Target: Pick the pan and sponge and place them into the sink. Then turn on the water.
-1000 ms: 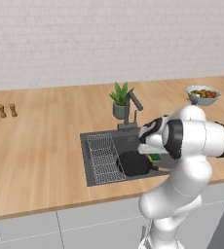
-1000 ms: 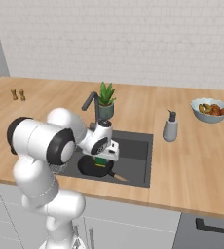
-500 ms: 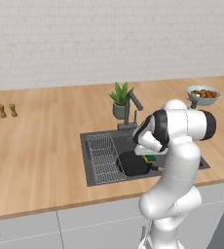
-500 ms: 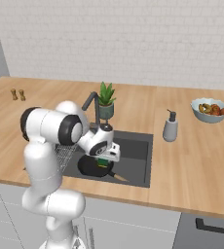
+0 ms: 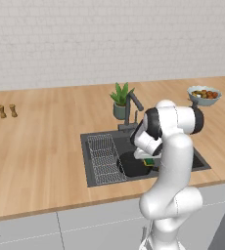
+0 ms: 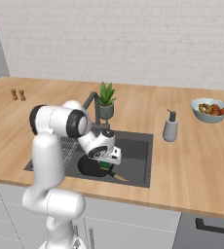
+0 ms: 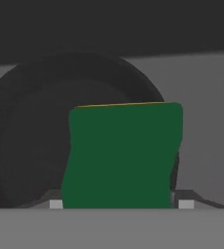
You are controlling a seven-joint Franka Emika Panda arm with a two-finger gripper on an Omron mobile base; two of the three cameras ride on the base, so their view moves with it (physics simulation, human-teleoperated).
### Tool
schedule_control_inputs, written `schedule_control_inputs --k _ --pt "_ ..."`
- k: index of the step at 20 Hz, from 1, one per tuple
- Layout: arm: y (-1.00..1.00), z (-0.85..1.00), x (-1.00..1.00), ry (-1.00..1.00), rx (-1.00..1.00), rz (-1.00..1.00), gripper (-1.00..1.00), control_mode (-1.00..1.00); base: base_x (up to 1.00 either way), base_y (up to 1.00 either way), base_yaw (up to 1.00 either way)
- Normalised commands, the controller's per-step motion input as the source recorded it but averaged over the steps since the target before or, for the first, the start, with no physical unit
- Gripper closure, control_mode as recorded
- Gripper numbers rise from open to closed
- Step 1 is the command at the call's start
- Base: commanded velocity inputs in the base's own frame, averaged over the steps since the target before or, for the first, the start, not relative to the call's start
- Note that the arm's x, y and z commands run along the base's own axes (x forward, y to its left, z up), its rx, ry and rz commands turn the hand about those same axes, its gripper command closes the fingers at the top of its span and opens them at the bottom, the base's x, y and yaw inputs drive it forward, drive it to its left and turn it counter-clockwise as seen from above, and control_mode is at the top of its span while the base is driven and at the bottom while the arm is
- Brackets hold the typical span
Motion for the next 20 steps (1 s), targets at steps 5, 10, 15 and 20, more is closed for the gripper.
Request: schedule_control_inputs --k 5,10,15,20 --pt "0.00 -0.27 0.06 -0.01 0.00 0.00 1.00 -1.00 0.00 0.00 0.00" --pt "0.00 -0.12 0.11 -0.02 0.00 0.00 -1.00 -1.00 0.00 0.00 0.00" --pt "0.00 0.00 0.09 -0.01 0.00 0.00 -1.00 -1.00 0.00 0.00 0.00" --pt "0.00 0.00 0.00 0.00 0.00 0.00 -1.00 -1.00 0.00 0.00 0.00"
